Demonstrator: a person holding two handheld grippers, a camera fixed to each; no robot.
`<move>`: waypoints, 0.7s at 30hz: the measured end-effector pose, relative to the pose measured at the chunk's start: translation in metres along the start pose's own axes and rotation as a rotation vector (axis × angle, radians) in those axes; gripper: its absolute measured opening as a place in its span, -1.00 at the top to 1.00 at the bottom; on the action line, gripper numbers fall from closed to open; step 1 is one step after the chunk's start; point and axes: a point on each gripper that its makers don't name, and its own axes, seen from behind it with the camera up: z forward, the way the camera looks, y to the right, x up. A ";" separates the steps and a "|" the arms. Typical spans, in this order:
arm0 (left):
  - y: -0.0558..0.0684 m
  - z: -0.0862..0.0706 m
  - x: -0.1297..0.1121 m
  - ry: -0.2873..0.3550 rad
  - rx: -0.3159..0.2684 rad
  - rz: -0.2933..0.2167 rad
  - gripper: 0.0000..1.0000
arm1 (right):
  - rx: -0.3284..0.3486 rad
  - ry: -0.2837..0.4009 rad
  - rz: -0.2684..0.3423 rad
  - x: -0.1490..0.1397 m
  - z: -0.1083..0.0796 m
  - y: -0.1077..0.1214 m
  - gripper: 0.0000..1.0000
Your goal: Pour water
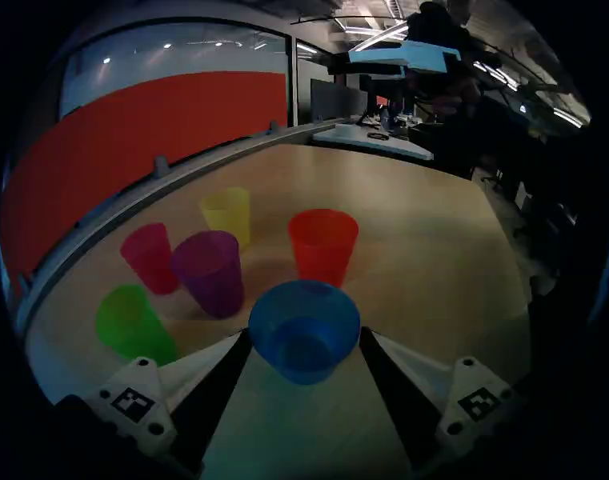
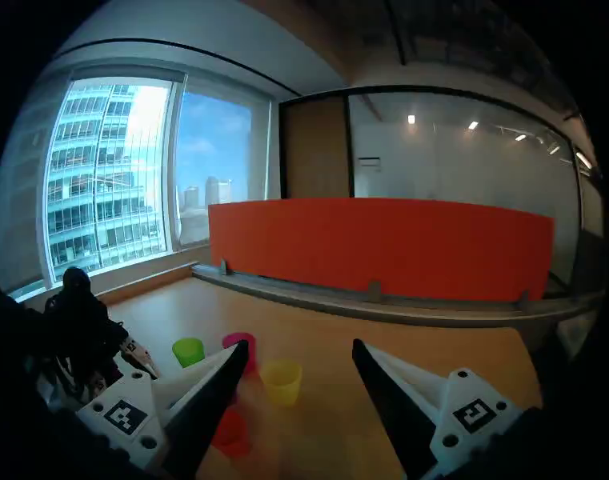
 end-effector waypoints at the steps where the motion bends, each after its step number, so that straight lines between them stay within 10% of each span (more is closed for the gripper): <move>1: 0.000 0.001 0.000 0.000 0.000 0.000 -1.00 | 0.000 0.000 0.000 0.000 0.000 0.001 -1.00; 21: 0.000 0.010 0.004 -0.002 0.007 -0.018 -0.74 | -0.005 -0.001 -0.002 -0.001 -0.001 0.005 -1.00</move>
